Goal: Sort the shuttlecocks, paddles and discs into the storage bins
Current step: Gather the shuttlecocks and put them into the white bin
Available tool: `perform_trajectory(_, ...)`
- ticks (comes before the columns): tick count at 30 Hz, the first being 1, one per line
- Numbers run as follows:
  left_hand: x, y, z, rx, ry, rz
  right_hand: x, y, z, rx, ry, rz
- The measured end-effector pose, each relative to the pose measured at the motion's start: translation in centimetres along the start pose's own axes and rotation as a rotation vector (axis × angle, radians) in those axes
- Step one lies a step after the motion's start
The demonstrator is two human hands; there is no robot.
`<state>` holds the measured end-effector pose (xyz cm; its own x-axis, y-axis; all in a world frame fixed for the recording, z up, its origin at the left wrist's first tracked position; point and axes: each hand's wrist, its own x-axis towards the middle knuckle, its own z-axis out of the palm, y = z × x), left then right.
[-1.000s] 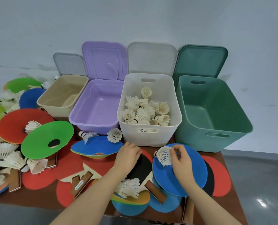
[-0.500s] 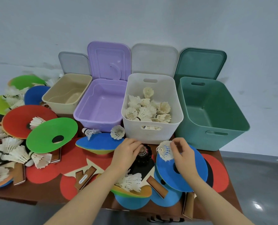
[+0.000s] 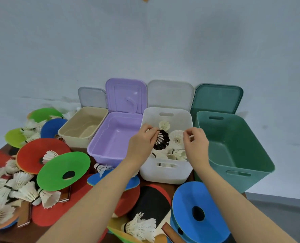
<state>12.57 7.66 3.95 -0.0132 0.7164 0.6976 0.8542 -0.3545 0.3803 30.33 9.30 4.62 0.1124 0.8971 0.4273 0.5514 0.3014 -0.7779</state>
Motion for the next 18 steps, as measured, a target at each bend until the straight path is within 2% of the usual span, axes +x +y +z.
perform_trajectory(4,1.1,-1.0,1.3,0.046,-0.333,-0.258,1.5,1.6,1.5,-0.181,-0.215,0.080)
perform_trajectory(6,0.8,-1.2,1.3,0.106,-0.466,-0.271,1.5,2.2,1.8,-0.224,-0.301,0.092)
perform_trajectory(9,-0.2,-1.8,0.7,0.189,-0.491,-0.204,1.0,2.9,2.2,-0.266,-0.347,0.040)
perform_trajectory(18,-2.2,-5.8,-4.7,0.357,-0.466,-0.196,-1.2,0.0,5.6,-0.278,-0.424,-0.286)
